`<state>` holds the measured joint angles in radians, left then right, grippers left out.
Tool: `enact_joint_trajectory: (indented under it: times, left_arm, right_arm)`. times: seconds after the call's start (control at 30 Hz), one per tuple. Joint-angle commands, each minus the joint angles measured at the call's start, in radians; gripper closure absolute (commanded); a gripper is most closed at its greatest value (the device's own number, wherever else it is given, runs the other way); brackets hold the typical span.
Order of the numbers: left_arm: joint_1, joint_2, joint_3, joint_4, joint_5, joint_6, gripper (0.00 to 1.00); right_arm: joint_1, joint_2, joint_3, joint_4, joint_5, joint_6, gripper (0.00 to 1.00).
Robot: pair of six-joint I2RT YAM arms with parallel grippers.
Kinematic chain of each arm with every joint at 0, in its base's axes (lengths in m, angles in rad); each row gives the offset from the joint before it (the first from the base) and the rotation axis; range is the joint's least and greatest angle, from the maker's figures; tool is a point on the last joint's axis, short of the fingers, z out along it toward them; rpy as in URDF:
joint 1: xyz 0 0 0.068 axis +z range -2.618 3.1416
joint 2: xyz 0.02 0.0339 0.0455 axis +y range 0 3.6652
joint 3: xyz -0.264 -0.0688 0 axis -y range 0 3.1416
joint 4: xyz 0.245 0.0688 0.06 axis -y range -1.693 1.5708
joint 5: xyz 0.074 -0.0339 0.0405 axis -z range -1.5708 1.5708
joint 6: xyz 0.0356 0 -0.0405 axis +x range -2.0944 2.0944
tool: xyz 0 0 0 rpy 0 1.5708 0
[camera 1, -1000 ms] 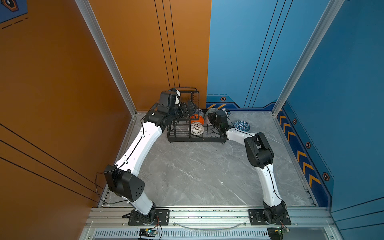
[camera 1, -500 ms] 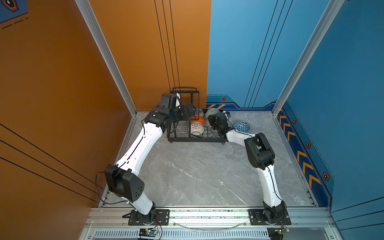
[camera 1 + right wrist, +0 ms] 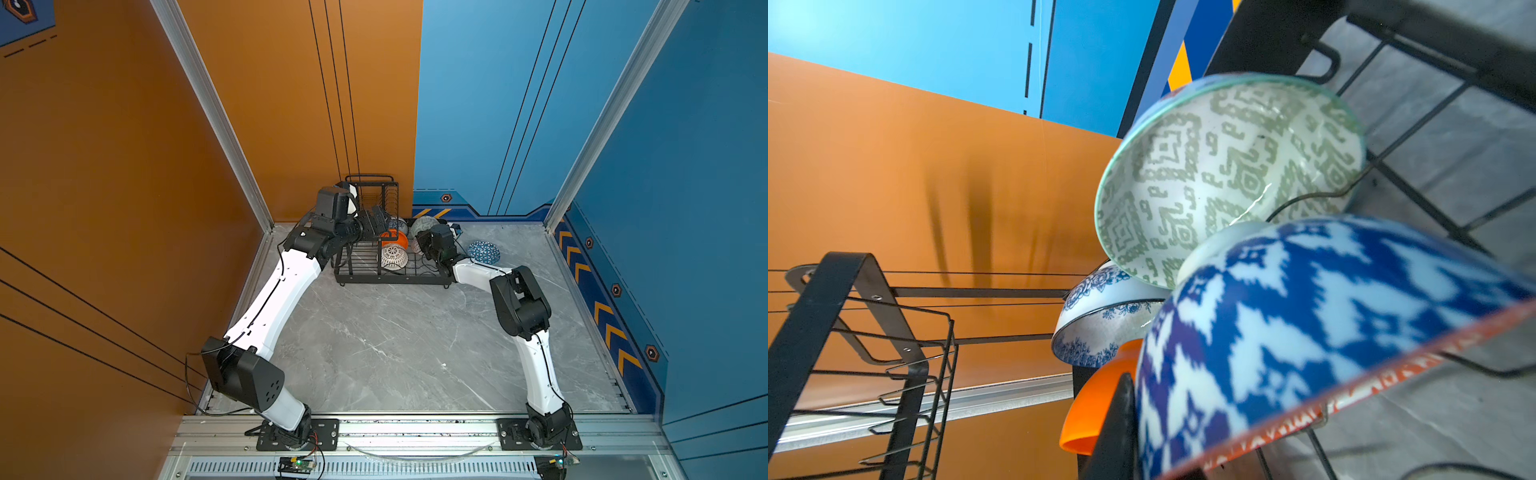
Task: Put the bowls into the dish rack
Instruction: 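Open the right gripper to release the bowl in the rack slot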
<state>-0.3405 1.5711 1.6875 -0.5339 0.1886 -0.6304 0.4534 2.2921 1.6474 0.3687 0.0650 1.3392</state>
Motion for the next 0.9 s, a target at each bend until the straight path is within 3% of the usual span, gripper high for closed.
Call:
enact_joint_trajectory:
  times: [0.0,0.63,0.87]
  left_arm:
    - [0.001,-0.019,-0.005,0.015,0.011,-0.006,0.02]
    - [-0.014,0.023,0.035,0.023,0.005,-0.024,0.02]
    - [-0.009,0.039,0.068,0.021,0.005,-0.013,0.02]
  right_arm:
    - [0.001,-0.042,0.015,-0.144,-0.004,0.002,0.85]
    - [-0.038,-0.061,0.055,-0.186,-0.056,-0.036,0.63]
    - [-0.05,-0.077,0.09,-0.222,-0.086,-0.069,0.47]
